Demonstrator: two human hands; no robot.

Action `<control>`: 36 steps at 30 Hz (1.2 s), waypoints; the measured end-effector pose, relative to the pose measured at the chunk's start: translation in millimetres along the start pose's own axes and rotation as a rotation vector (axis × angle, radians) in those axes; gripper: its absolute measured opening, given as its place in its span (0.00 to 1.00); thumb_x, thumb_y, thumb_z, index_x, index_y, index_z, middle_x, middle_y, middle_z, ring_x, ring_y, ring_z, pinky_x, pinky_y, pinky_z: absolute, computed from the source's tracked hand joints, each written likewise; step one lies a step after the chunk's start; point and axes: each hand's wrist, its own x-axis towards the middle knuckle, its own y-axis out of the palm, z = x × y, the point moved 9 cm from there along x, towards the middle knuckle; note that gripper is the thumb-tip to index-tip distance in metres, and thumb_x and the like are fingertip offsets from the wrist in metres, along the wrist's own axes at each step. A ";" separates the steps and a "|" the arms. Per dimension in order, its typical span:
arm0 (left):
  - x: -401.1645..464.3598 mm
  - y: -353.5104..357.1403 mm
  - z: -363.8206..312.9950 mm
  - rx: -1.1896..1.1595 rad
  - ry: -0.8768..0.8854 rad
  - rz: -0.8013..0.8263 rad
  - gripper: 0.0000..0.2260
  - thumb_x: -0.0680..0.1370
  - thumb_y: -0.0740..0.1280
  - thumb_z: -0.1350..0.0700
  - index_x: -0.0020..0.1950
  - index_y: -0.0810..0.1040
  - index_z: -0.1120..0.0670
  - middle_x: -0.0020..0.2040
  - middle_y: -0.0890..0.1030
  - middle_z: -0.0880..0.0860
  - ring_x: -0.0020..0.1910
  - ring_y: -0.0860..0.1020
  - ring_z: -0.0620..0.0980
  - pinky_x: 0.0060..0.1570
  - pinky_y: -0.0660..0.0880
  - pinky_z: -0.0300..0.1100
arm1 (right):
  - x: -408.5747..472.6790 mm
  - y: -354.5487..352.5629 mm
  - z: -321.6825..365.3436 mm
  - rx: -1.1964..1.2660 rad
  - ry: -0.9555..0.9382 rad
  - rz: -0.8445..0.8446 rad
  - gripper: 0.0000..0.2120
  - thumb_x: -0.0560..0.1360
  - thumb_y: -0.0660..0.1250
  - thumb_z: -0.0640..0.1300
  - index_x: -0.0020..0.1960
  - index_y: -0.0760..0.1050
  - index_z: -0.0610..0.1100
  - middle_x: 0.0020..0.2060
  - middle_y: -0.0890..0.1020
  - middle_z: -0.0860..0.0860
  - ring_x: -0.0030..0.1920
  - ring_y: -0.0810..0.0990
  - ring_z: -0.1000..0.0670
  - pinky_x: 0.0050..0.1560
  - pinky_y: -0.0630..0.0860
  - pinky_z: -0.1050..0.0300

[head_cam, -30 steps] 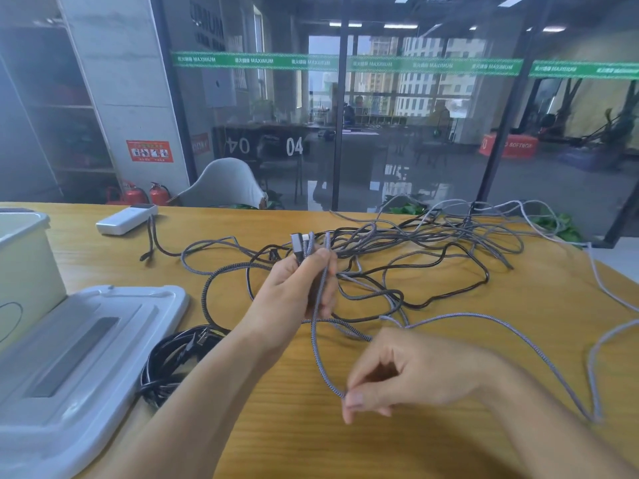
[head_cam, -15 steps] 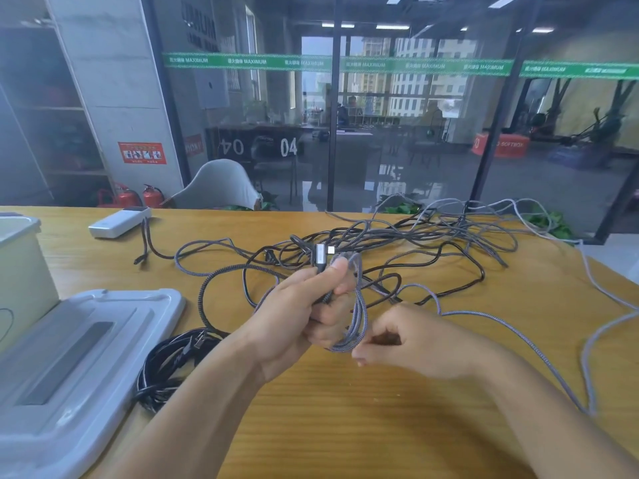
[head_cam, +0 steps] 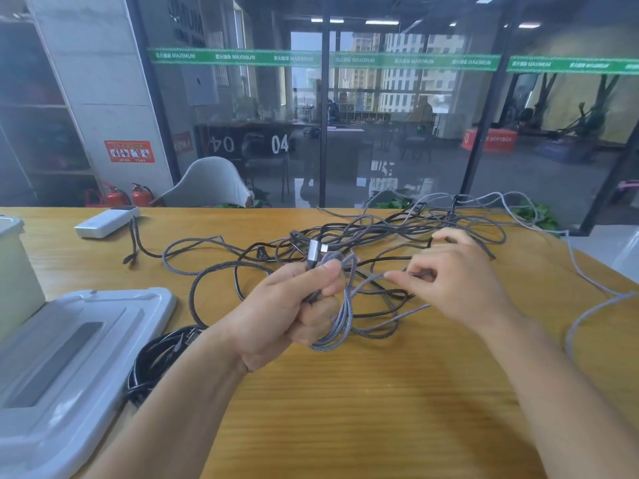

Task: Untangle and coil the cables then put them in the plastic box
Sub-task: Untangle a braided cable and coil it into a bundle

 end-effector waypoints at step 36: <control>-6.2 -40.8 -20.0 0.246 0.266 -0.540 0.22 0.88 0.58 0.54 0.35 0.62 0.59 0.32 0.55 0.57 0.29 0.53 0.52 0.30 0.53 0.44 | -28.1 57.3 104.7 0.864 0.071 0.494 0.16 0.86 0.59 0.48 0.51 0.84 0.46 0.48 0.85 0.53 0.56 0.82 0.51 0.61 0.76 0.55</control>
